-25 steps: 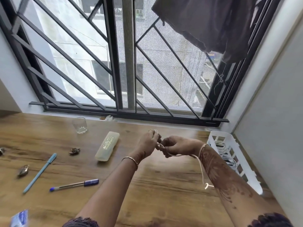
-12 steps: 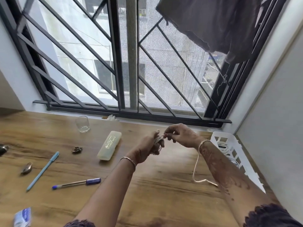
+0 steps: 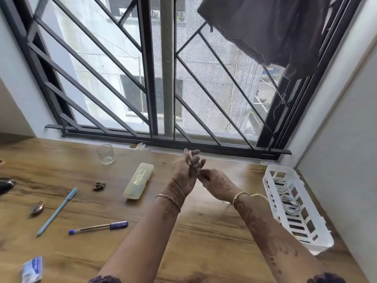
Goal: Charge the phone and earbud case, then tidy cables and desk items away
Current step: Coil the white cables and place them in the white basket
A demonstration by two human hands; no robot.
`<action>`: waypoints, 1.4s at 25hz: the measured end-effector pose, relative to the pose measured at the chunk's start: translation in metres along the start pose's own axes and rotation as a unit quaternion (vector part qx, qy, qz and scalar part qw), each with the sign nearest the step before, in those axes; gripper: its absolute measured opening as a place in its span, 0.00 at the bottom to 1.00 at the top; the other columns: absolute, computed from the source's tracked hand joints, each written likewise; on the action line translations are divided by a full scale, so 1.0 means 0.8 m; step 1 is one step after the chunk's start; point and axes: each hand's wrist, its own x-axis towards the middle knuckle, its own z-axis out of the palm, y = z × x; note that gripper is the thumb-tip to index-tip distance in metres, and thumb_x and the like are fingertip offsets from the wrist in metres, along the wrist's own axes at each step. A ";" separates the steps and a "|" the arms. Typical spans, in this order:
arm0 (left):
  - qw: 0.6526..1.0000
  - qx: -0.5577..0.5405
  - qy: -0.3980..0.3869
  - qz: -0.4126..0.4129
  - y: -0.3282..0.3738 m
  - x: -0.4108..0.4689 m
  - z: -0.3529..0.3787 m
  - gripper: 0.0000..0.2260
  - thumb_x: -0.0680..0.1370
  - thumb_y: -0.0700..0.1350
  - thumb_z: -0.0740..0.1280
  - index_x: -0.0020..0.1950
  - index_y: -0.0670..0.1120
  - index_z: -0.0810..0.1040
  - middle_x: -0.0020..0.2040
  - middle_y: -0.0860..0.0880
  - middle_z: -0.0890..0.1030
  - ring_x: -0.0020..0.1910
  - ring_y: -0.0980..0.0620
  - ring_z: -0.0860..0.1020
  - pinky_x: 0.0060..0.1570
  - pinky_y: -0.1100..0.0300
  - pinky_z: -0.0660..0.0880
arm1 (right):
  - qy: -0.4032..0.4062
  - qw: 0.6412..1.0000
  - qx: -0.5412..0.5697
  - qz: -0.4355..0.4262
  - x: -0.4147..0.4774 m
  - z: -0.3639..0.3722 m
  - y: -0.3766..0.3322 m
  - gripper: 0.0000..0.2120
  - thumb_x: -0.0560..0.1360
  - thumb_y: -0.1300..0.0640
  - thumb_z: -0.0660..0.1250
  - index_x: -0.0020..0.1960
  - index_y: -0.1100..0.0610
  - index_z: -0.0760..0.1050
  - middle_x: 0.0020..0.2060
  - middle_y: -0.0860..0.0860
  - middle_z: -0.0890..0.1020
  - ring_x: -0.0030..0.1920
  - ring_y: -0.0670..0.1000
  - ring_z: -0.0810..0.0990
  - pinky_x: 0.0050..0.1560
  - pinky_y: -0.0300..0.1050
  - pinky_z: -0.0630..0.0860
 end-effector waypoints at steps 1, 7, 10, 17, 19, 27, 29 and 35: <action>1.000 -0.003 0.020 0.017 0.001 0.003 -0.003 0.17 0.84 0.47 0.52 0.44 0.38 0.73 0.22 0.52 0.71 0.22 0.57 0.71 0.42 0.62 0.78 | -0.020 1.000 0.006 -0.002 -0.004 -0.003 -0.005 0.14 0.80 0.54 0.60 0.36 0.51 0.75 0.29 0.47 0.76 0.33 0.51 0.74 0.36 0.38 0.66; 0.957 0.272 0.057 0.086 -0.005 0.012 -0.021 0.16 0.84 0.45 0.51 0.43 0.40 0.71 0.27 0.48 0.73 0.21 0.57 0.70 0.26 0.65 0.69 | 0.012 0.999 0.030 -0.003 -0.012 -0.018 -0.010 0.09 0.77 0.51 0.65 0.40 0.50 0.81 0.27 0.42 0.74 0.27 0.38 0.69 0.30 0.29 0.63; 0.900 0.429 0.034 0.066 -0.014 0.003 -0.031 0.15 0.83 0.44 0.53 0.41 0.41 0.72 0.27 0.48 0.77 0.21 0.58 0.73 0.25 0.68 0.68 | 0.053 0.998 0.031 -0.030 -0.007 -0.030 -0.012 0.07 0.74 0.54 0.69 0.37 0.49 0.79 0.26 0.42 0.76 0.27 0.38 0.71 0.31 0.31 0.65; 0.930 0.356 -0.071 -0.047 -0.004 -0.021 -0.020 0.20 0.82 0.44 0.49 0.37 0.39 0.75 0.25 0.47 0.67 0.24 0.52 0.65 0.30 0.63 0.74 | 0.133 0.978 0.157 -0.018 0.007 -0.052 0.001 0.08 0.67 0.54 0.78 0.38 0.56 0.81 0.30 0.46 0.81 0.30 0.38 0.76 0.34 0.31 0.71; 0.948 0.293 -0.091 -0.081 0.001 -0.027 -0.016 0.21 0.82 0.47 0.49 0.36 0.40 0.73 0.21 0.49 0.65 0.21 0.54 0.63 0.27 0.63 0.68 | 0.142 0.971 0.193 -0.014 0.011 -0.054 0.005 0.10 0.66 0.53 0.78 0.38 0.56 0.80 0.31 0.48 0.80 0.32 0.42 0.75 0.35 0.35 0.71; 0.986 0.026 -0.137 -0.091 0.013 -0.023 -0.001 0.24 0.82 0.56 0.51 0.36 0.42 0.73 0.18 0.53 0.60 0.19 0.56 0.57 0.27 0.66 0.72 | 0.163 0.952 0.259 0.007 0.003 -0.036 0.011 0.10 0.76 0.54 0.68 0.36 0.52 0.78 0.28 0.46 0.76 0.29 0.42 0.69 0.32 0.35 0.66; 0.992 -0.011 -0.117 -0.046 0.009 -0.015 0.000 0.22 0.82 0.55 0.50 0.38 0.43 0.71 0.21 0.52 0.63 0.21 0.56 0.66 0.29 0.66 0.73 | 0.128 0.968 0.218 0.011 -0.002 -0.029 0.011 0.13 0.78 0.56 0.66 0.34 0.50 0.77 0.28 0.47 0.75 0.29 0.44 0.68 0.33 0.38 0.65; 0.996 0.063 0.001 0.064 -0.001 0.003 0.006 0.18 0.83 0.51 0.53 0.42 0.40 0.73 0.22 0.52 0.71 0.23 0.57 0.73 0.44 0.61 0.74 | 0.097 0.992 -0.062 -0.053 -0.015 -0.001 0.001 0.11 0.79 0.52 0.59 0.48 0.54 0.79 0.41 0.56 0.84 0.43 0.57 0.81 0.43 0.46 0.72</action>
